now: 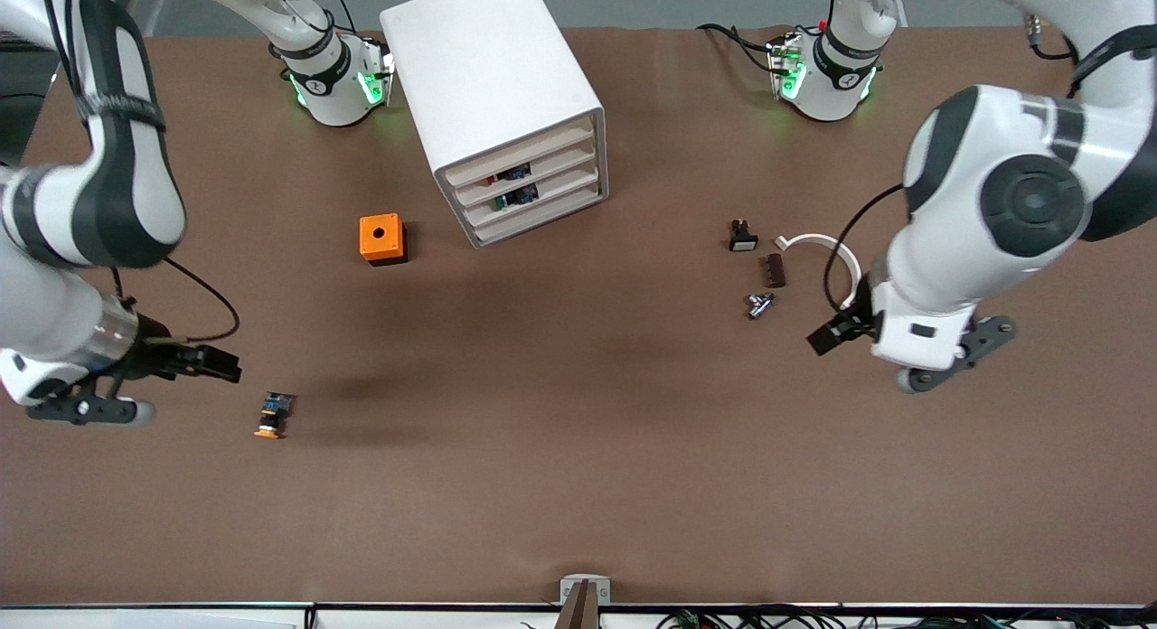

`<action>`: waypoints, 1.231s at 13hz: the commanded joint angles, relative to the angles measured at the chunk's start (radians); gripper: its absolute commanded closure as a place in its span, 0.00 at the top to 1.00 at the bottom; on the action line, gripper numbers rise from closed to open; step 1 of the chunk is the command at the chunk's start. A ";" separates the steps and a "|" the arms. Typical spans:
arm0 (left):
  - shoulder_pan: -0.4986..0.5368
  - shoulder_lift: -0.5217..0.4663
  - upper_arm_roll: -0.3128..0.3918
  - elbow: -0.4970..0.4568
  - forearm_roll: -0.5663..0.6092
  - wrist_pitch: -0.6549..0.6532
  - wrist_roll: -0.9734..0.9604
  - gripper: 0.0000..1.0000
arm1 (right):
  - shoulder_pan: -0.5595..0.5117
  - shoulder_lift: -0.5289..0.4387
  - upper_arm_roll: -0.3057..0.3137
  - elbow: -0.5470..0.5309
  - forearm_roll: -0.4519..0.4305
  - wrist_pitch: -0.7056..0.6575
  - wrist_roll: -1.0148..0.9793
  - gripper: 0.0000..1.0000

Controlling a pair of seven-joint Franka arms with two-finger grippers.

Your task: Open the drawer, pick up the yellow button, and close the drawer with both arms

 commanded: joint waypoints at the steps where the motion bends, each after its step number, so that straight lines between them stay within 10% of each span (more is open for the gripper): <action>1: 0.060 -0.051 -0.014 -0.020 0.014 -0.033 0.103 1.00 | 0.004 -0.083 0.001 -0.020 -0.016 -0.074 -0.001 1.00; 12: 0.163 -0.238 -0.015 -0.043 0.001 -0.219 0.370 1.00 | 0.006 -0.313 0.002 -0.027 -0.035 -0.289 0.100 1.00; 16: 0.087 -0.402 0.089 -0.254 -0.004 -0.152 0.561 1.00 | 0.006 -0.316 0.001 -0.027 -0.038 -0.289 0.094 1.00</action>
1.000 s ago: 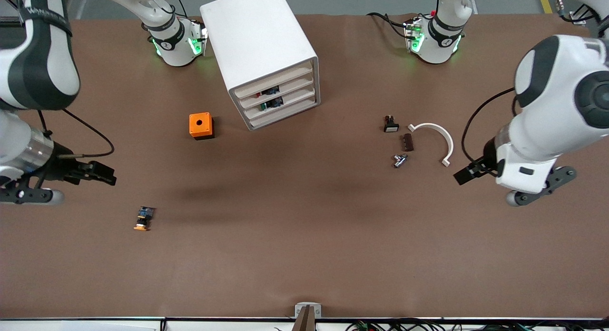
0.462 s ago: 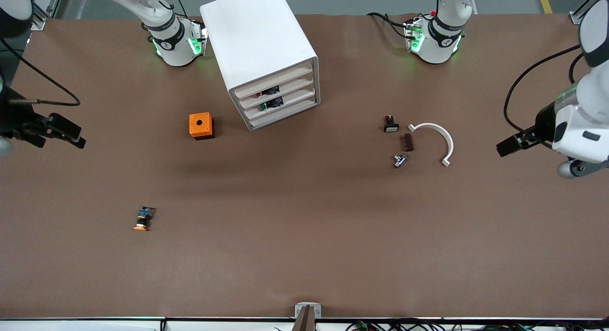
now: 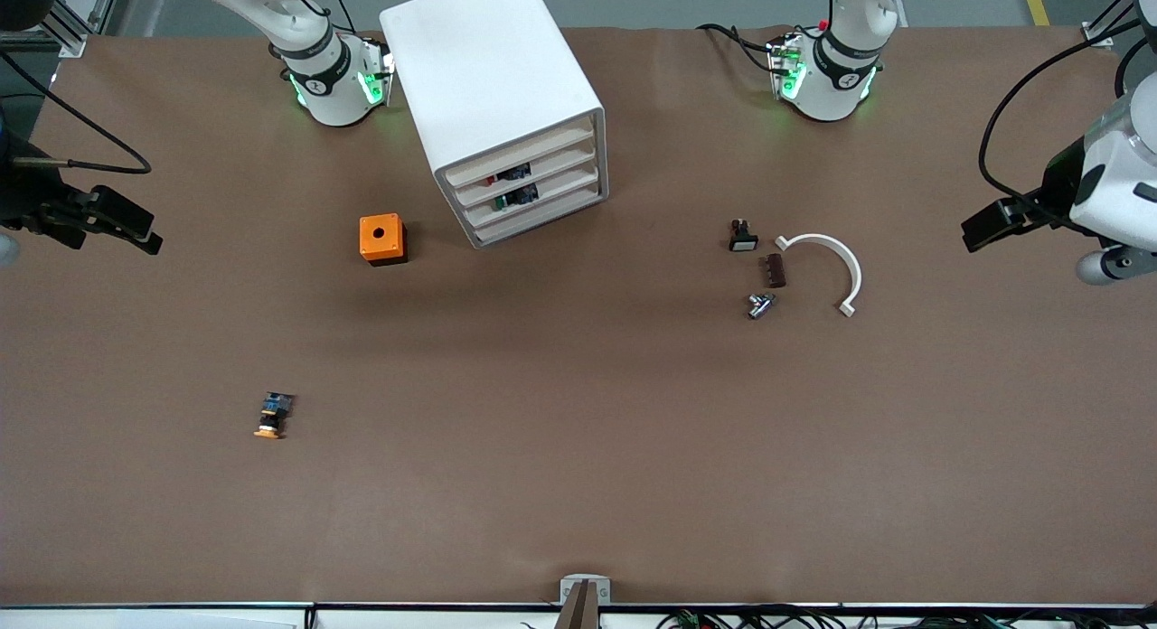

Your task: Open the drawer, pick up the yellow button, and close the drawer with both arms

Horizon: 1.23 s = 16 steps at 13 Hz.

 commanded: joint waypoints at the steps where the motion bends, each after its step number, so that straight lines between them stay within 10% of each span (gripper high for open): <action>1: -0.041 -0.179 0.059 -0.222 -0.028 0.083 0.113 1.00 | 0.003 -0.020 0.005 -0.018 -0.020 -0.005 0.022 1.00; 6: -0.041 -0.319 0.075 -0.381 -0.101 0.125 0.122 1.00 | 0.046 -0.046 0.009 -0.041 -0.063 -0.035 0.027 1.00; 16: -0.033 -0.327 0.058 -0.361 -0.094 0.096 0.169 1.00 | 0.046 -0.058 0.009 -0.057 -0.066 -0.038 0.027 1.00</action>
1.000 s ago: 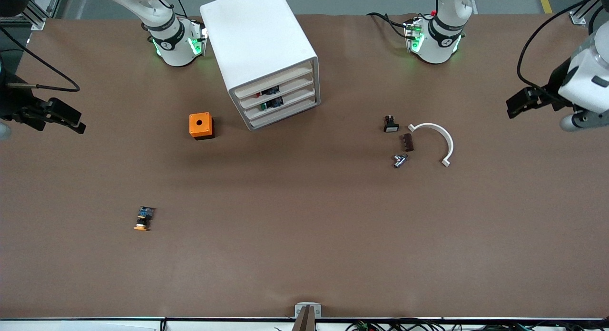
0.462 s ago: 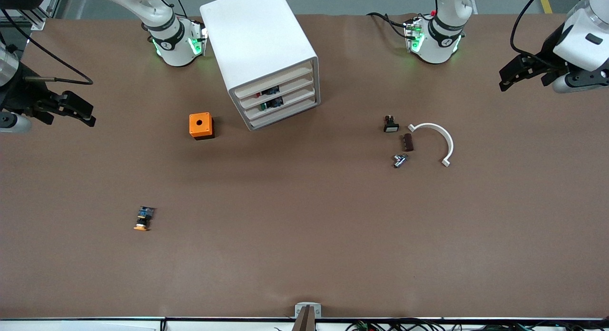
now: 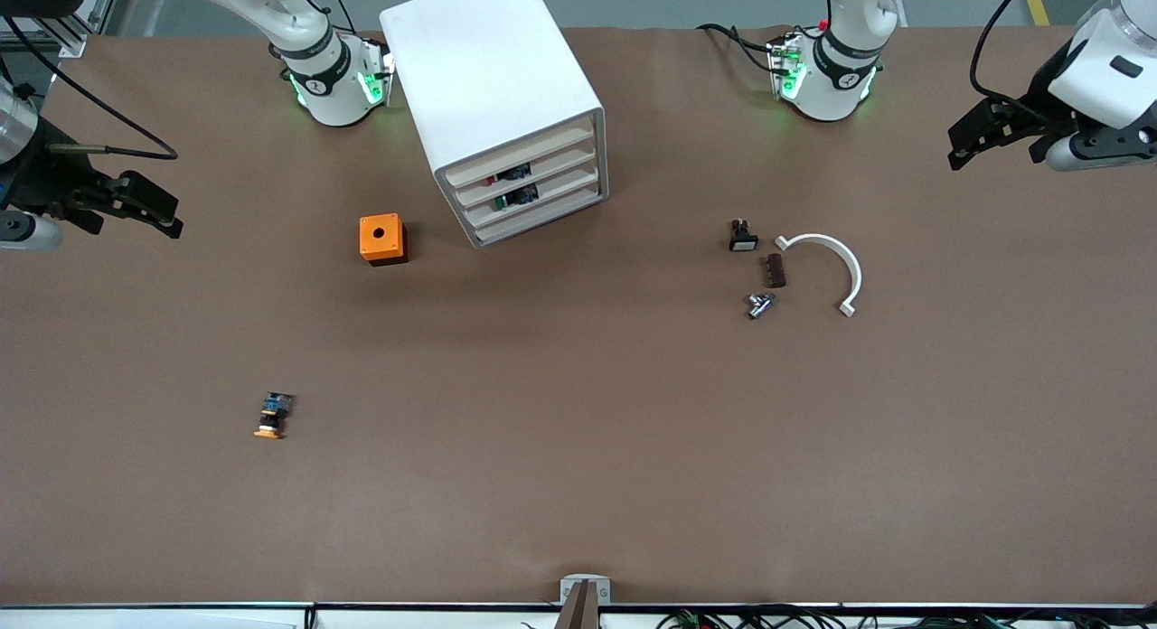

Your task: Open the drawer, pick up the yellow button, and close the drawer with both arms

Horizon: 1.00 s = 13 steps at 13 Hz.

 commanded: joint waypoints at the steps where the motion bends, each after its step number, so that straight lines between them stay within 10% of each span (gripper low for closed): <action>1: 0.000 -0.009 0.000 0.007 -0.006 -0.011 0.019 1.00 | 0.001 -0.029 0.004 -0.025 -0.023 -0.002 0.016 1.00; 13: 0.002 0.035 0.000 0.065 0.029 -0.062 0.015 1.00 | 0.001 -0.029 0.004 -0.023 -0.022 0.005 0.015 1.00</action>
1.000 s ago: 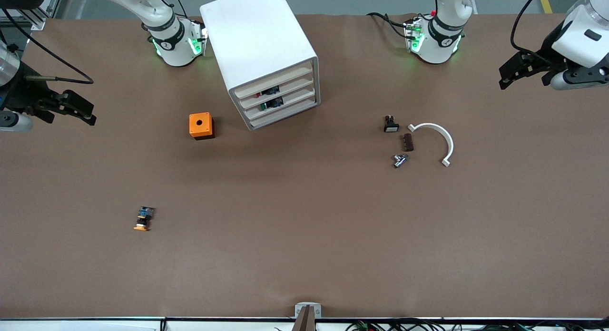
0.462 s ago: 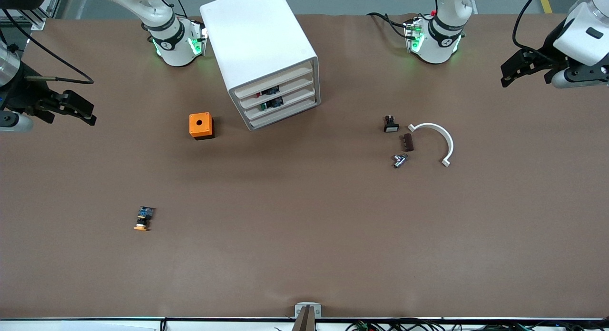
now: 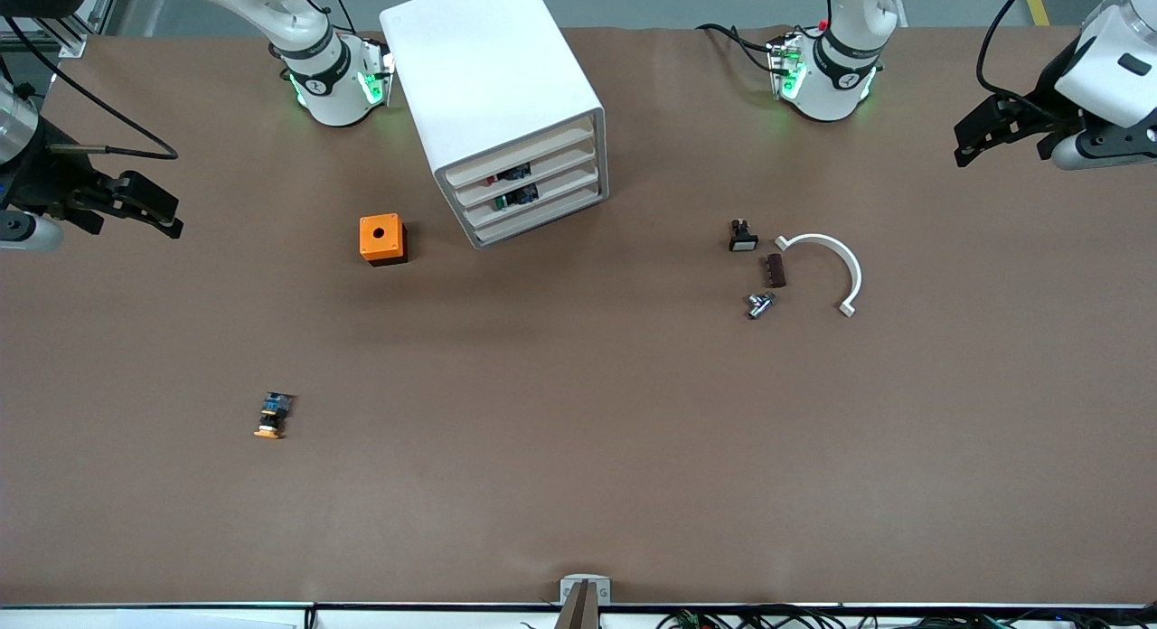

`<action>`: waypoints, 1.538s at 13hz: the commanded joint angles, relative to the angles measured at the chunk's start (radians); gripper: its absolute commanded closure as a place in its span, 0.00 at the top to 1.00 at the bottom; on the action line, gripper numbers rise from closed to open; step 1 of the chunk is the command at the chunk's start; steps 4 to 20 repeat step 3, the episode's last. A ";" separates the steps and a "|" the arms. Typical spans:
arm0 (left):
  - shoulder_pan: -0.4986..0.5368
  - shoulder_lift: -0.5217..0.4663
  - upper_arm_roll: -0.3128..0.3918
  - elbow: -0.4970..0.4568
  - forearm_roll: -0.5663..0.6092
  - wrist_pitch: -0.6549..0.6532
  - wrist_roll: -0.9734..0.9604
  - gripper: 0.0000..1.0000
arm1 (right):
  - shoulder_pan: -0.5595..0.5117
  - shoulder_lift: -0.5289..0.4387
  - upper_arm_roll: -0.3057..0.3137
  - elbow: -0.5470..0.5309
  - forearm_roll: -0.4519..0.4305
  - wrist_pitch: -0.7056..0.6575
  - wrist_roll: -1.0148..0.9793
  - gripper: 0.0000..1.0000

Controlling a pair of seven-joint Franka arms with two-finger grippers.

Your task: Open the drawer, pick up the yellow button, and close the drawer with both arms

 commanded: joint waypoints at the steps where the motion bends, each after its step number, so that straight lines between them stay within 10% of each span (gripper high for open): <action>1: 0.002 0.016 -0.001 0.026 0.017 -0.022 0.010 1.00 | 0.001 -0.028 0.004 -0.023 -0.022 0.006 0.016 1.00; 20: 0.001 0.016 -0.001 0.026 0.017 -0.022 0.009 1.00 | 0.001 -0.028 0.004 -0.023 -0.020 0.004 0.016 1.00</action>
